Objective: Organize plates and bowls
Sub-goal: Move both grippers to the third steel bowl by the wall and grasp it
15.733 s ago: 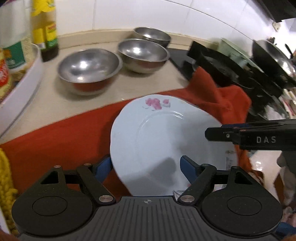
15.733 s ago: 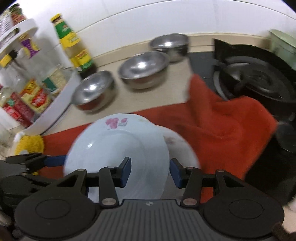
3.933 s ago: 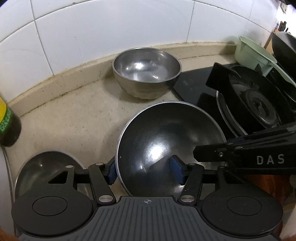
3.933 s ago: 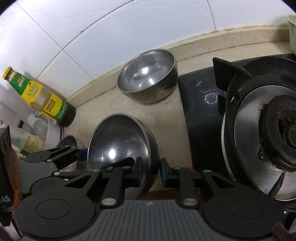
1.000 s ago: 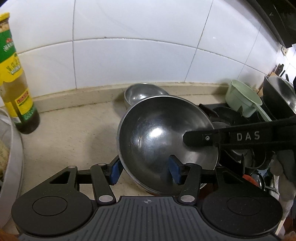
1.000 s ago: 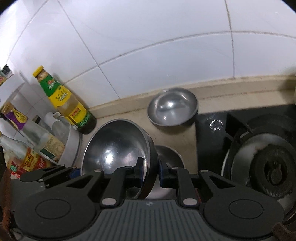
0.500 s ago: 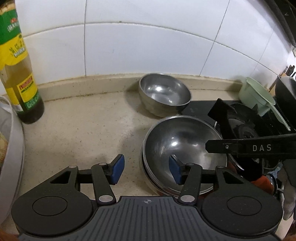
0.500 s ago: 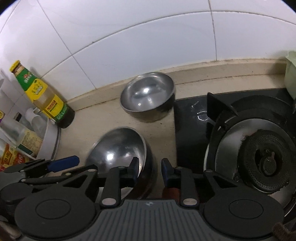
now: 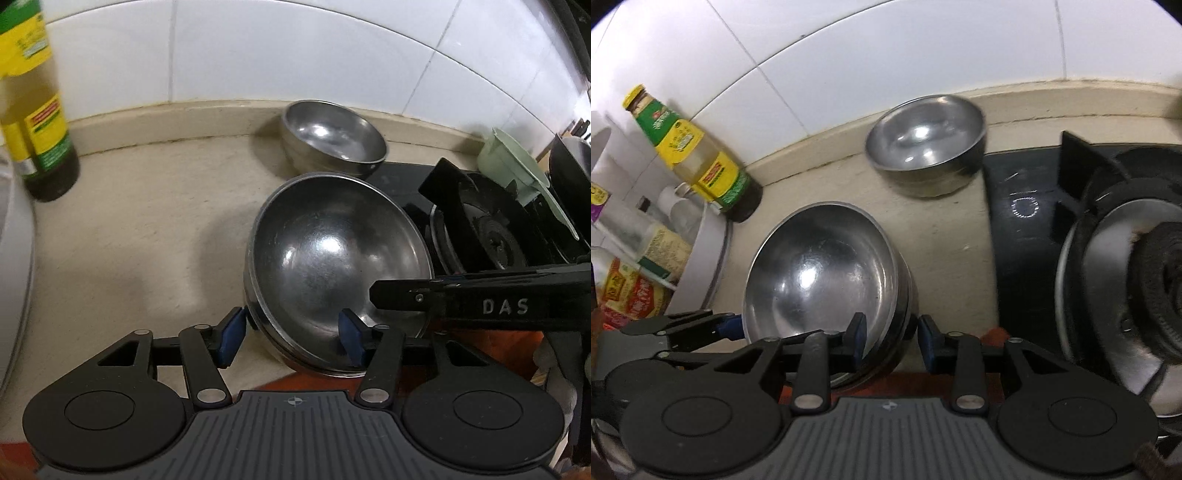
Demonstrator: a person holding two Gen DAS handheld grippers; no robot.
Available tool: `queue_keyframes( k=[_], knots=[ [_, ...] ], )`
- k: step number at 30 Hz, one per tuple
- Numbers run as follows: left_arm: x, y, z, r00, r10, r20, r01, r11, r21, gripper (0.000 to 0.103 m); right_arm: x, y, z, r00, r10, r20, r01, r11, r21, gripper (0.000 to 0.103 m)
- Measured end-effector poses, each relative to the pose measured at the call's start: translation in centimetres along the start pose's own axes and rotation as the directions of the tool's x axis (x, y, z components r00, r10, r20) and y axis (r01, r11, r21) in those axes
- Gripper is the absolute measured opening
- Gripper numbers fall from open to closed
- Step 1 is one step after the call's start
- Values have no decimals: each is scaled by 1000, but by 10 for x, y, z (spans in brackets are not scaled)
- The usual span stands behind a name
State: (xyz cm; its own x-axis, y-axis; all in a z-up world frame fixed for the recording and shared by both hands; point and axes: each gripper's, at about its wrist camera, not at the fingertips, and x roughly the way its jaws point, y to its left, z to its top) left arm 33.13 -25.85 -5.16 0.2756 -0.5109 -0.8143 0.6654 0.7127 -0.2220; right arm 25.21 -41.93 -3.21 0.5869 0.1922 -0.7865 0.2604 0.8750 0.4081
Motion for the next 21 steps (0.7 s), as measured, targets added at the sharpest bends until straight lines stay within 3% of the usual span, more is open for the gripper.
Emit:
queue_keyframes(
  k=[3, 8, 13, 16, 19, 21],
  knots=[
    [-14, 11, 0, 998, 49, 27, -48, 999, -10, 66, -5, 0, 1, 1000, 1, -8, -1, 1000, 8, 30],
    [-42, 20, 19, 989, 90, 120, -85, 996, -40, 67, -36, -2, 14, 996, -30, 82, 31, 1000, -8, 30],
    [-57, 5, 65, 967, 110, 229, -114, 994, 3, 75, -59, 1, 57, 976, -82, 203, 88, 996, -20, 33],
    [-53, -7, 98, 953, 130, 273, -148, 988, 47, 86, -62, 2, 88, 956, -136, 261, 150, 988, -36, 43],
    [-32, -14, 122, 958, 122, 260, -144, 987, 68, 86, -49, -3, 110, 950, -173, 259, 187, 982, -30, 43],
    [-11, -15, 134, 966, 128, 224, -148, 987, 71, 86, -32, -11, 120, 959, -173, 223, 179, 984, -4, 43]
  ],
)
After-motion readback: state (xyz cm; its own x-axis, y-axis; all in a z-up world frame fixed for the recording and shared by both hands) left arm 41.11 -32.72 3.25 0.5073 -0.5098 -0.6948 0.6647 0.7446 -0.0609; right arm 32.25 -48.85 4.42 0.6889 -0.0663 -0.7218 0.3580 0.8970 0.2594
